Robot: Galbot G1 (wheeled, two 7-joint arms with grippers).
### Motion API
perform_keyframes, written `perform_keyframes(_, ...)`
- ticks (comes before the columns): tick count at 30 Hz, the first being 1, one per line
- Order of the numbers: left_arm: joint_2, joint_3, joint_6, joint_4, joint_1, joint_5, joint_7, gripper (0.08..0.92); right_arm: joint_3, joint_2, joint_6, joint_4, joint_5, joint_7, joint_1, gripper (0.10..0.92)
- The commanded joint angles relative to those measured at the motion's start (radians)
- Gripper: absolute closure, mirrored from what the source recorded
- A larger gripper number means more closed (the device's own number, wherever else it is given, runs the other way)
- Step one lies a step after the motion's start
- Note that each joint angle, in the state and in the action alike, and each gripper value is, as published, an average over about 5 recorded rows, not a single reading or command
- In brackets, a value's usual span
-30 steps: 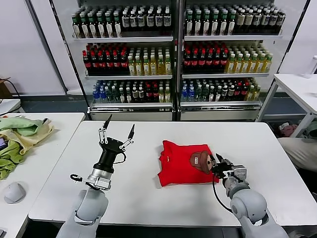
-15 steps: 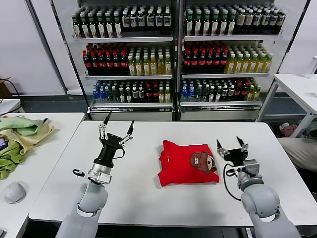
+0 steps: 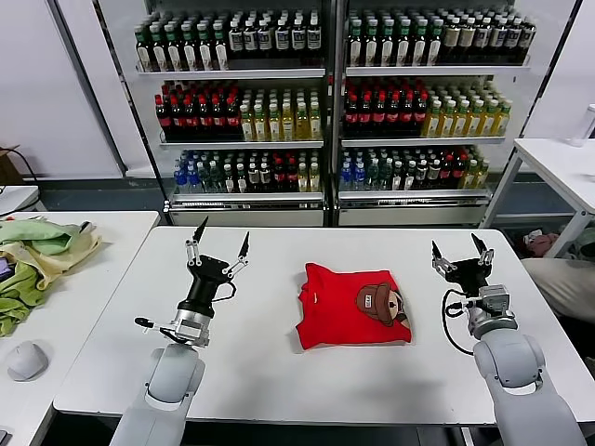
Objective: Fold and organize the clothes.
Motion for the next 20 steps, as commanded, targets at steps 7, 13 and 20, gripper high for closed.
perform_keyframes(7, -0.031, 0.003, -0.001, 0.039, -0.025, -0.085, 0.025, 0.177, 0.005, 0.001, 0.212, -0.124, -0.172, -0.054, 0.045, 0.203)
perform_keyframes(13, -0.031, -0.004, 0.039, 0.057, -0.03, -0.086, -0.018, 0.177, -0.011, 0.004, 0.241, -0.157, -0.2, -0.057, 0.066, 0.203)
perform_keyframes(20, -0.028, -0.01, 0.056, 0.061, -0.029, -0.083, -0.025, 0.177, -0.019, 0.014, 0.253, -0.204, -0.207, -0.054, 0.098, 0.203)
